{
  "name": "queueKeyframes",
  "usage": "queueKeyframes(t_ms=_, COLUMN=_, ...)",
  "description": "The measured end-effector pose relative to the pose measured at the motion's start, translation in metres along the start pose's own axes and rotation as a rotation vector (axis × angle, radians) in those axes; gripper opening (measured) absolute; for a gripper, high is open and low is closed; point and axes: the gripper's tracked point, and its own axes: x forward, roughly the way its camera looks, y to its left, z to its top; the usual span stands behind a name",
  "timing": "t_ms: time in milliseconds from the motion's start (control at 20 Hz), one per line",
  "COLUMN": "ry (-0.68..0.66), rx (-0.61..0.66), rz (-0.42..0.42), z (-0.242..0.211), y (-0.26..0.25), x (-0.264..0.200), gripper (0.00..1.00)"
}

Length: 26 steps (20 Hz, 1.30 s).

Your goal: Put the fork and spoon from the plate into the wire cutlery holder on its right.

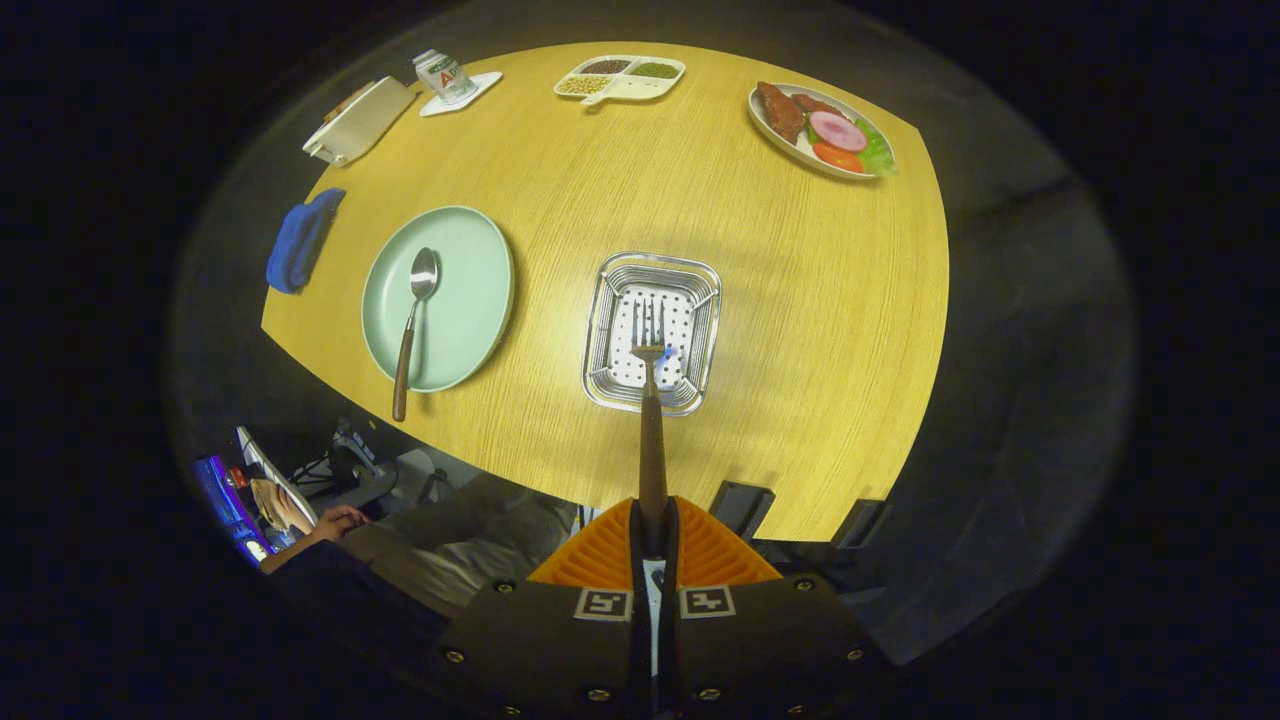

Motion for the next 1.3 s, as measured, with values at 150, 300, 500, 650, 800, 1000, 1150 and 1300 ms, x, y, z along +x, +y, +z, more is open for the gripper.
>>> queueKeyframes(t_ms=150, ry=0.003, rx=0.018, rz=0.017, z=0.008, y=0.001, x=0.002, gripper=0.04)
queueKeyframes(t_ms=300, ry=-0.023, rx=0.063, rz=0.044, z=0.016, y=0.001, x=0.001, gripper=0.1)
queueKeyframes(t_ms=500, ry=-0.116, rx=0.093, rz=0.0, z=0.022, y=-0.011, x=-0.02, gripper=0.19)
queueKeyframes(t_ms=650, ry=-0.227, rx=0.146, rz=0.002, z=0.024, y=-0.006, x=-0.041, gripper=0.47)
queueKeyframes(t_ms=800, ry=-0.336, rx=0.147, rz=0.027, z=0.02, y=0.018, x=-0.061, gripper=0.47)
queueKeyframes(t_ms=1000, ry=-0.415, rx=0.135, rz=0.044, z=0.009, y=0.053, x=-0.073, gripper=0.47)
queueKeyframes(t_ms=1150, ry=-0.493, rx=0.117, rz=0.067, z=0.008, y=0.085, x=-0.074, gripper=0.47)
queueKeyframes(t_ms=1300, ry=-0.597, rx=0.082, rz=0.094, z=0.014, y=0.121, x=-0.072, gripper=0.47)
